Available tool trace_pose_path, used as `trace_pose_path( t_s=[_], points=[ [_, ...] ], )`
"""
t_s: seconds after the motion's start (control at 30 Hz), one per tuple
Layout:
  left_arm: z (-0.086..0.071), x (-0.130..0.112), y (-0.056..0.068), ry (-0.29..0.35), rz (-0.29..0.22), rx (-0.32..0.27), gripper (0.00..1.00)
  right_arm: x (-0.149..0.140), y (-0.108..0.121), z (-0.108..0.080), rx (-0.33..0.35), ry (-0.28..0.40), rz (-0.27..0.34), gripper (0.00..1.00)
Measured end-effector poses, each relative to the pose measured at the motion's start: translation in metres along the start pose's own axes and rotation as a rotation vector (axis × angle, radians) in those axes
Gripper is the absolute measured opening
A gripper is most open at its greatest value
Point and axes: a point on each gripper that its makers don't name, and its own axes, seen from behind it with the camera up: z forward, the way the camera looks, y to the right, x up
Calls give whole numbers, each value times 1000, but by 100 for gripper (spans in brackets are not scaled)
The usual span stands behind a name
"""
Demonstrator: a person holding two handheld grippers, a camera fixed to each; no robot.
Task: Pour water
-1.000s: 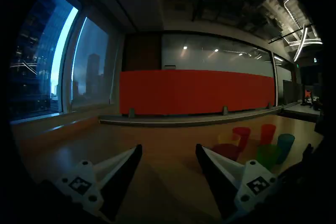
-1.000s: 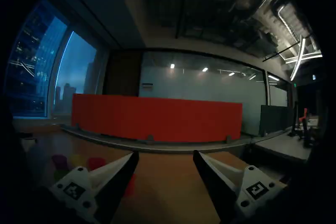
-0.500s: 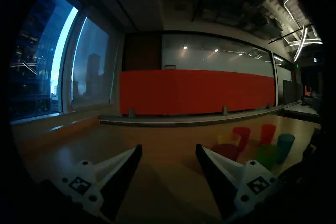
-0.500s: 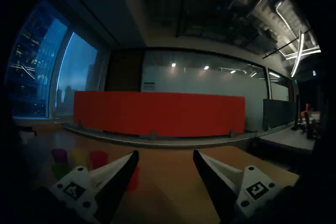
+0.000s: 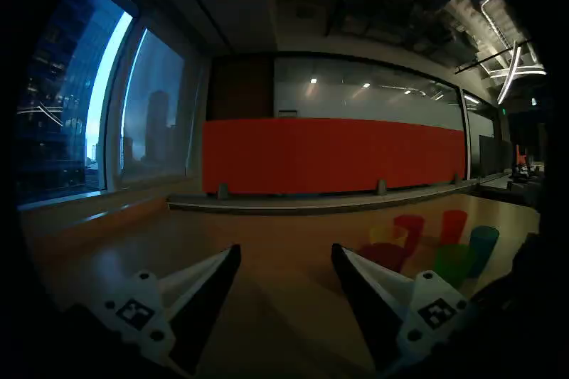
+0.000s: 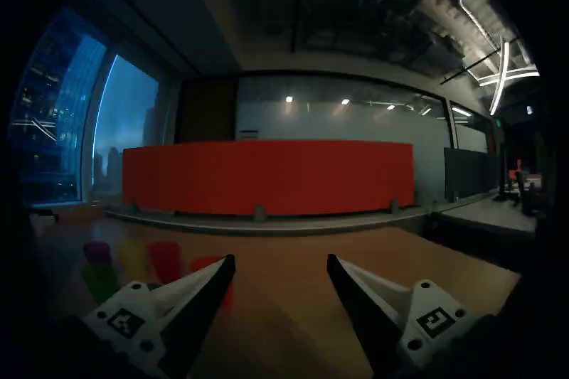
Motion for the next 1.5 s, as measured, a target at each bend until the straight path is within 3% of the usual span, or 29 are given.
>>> trace_pose_path(
  t_s=[1.5],
  points=[
    [-1,-1,0,0,0,0,94,-16,9,5,-4,-37,-12,100]
  ],
)
